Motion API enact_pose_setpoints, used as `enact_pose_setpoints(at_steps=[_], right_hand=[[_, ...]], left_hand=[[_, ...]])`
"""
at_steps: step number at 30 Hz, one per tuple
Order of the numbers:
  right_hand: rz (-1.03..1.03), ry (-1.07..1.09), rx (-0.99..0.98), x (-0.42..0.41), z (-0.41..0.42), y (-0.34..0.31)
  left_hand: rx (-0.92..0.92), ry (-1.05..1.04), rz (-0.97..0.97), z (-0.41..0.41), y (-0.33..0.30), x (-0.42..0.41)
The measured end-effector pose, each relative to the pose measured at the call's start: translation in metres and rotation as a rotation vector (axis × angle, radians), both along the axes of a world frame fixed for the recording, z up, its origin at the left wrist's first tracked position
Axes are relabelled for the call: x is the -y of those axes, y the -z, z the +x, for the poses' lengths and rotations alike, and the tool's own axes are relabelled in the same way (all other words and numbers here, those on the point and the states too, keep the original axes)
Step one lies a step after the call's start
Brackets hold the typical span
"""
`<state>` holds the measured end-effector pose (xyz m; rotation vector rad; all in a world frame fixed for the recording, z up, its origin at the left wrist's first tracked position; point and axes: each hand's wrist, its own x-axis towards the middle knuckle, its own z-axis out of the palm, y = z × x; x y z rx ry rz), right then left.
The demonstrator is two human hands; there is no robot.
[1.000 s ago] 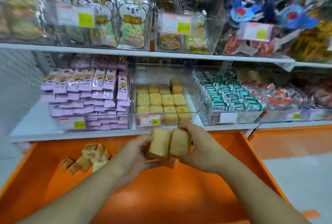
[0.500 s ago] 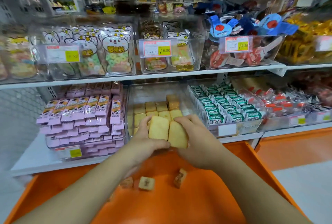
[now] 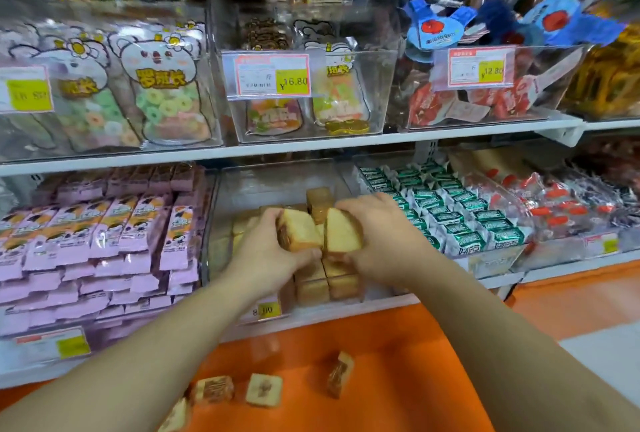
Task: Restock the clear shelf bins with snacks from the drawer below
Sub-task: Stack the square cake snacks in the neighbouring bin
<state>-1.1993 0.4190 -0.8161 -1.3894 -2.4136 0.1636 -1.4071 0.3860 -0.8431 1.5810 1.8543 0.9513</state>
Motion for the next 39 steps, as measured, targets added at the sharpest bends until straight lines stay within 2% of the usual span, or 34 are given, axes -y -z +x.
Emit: enact_pose_setpoints(at_steps=[2,6,13,16,21,26,31,39], right_hand=[[0.024,-0.013,0.076,-0.019,-0.005,0.006],[0.046,-0.006,0.235,-0.045,-0.017,0.008],[0.043,0.008,0.426,-0.065,-0.031,0.016],[0.069,0.037,0.423,-0.065,-0.031,0.021],[0.09,0.049,0.38,-0.062,-0.031,0.024],[0.066,0.059,0.31,-0.058,-0.032,0.026],[0.034,0.032,0.321,-0.057,-0.031,0.023],[0.018,0.035,0.347,-0.061,-0.031,0.024]], left_hand=[[-0.152,-0.002,-0.032,-0.002,0.008,-0.018],[-0.31,-0.012,-0.101,-0.007,0.025,-0.041],[-0.505,0.02,-0.225,-0.017,0.041,-0.053],[-0.483,0.018,-0.263,-0.016,0.042,-0.053],[-0.397,0.029,-0.144,-0.015,0.034,-0.046],[-0.467,0.065,-0.096,-0.012,0.028,-0.048],[-0.483,0.004,-0.099,-0.005,0.028,-0.063],[-0.608,-0.011,-0.089,-0.004,0.043,-0.103]])
